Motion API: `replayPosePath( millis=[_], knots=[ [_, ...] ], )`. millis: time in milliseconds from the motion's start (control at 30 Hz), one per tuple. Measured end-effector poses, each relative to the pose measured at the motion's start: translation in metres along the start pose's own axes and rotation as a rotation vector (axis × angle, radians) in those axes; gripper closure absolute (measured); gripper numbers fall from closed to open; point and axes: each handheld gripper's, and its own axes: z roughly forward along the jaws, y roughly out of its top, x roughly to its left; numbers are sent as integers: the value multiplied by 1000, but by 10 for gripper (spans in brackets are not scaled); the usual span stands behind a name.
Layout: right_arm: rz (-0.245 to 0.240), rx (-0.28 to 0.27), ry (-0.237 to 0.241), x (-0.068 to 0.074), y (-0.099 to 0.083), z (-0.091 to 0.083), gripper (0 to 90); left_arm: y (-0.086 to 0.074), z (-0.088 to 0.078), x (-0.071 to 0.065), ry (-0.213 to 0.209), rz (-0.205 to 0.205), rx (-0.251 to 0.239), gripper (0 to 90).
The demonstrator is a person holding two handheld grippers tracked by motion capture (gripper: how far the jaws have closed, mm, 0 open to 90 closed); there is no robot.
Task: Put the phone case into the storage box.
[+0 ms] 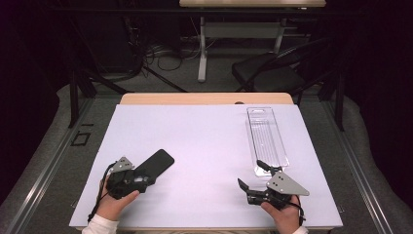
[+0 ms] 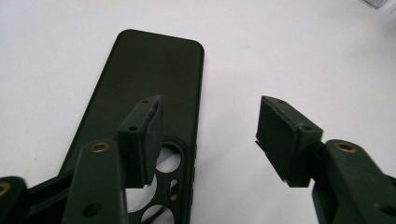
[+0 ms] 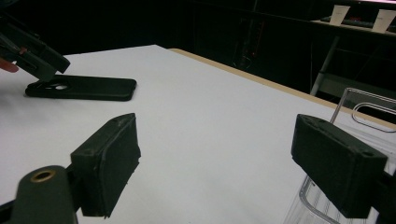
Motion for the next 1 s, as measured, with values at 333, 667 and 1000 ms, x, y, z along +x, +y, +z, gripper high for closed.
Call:
replayPosePath(
  millis=[333,667,1000],
  knots=[
    [0,3,-4,0,0,1,142,15,-2,4,-19,16,-1,333],
    [3,3,-4,0,0,1,142,30,5,10,-3,51,37,205],
    [2,7,-3,0,0,1,142,40,8,17,0,61,22,61]
  ],
)
